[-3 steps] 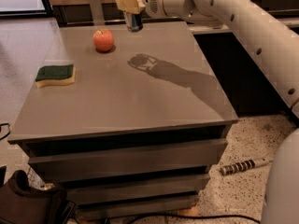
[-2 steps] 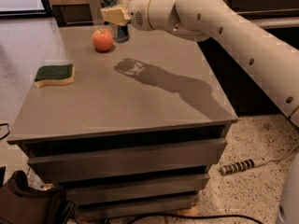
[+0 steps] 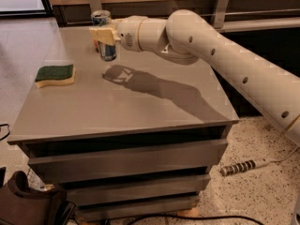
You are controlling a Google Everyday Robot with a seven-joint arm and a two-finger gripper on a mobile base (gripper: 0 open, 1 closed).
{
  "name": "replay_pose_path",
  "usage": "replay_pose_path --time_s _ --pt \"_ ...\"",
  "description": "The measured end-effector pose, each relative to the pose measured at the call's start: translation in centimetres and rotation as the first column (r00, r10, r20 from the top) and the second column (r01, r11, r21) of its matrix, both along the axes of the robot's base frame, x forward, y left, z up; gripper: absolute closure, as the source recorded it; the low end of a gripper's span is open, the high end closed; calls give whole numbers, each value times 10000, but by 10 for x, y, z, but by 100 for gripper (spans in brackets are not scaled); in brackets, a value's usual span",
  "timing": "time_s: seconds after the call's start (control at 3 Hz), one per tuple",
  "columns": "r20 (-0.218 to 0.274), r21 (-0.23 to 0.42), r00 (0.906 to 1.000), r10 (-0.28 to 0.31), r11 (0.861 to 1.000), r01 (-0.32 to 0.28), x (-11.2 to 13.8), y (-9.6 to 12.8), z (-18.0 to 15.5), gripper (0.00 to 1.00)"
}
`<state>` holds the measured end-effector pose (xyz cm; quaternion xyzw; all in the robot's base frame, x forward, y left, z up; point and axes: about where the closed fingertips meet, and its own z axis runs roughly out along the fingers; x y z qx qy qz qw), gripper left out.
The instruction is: Move redbull can near sponge
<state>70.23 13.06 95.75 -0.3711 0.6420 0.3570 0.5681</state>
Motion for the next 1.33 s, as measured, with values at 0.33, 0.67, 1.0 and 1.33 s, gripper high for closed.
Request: replay_pose_path --time_s 0.33,0.67,1.0,1.33 --pt "-273 489 9975 645 9968 -631 -7 21 -23 100" --pt "-388 391 9942 1002 9944 -987 -7 36 -44 100" --pt "-363 79 9927 1148 9934 -1146 -5 44 -63 100" --pt "-56 -130 9911 1328 9910 -1329 -5 50 -75 100"
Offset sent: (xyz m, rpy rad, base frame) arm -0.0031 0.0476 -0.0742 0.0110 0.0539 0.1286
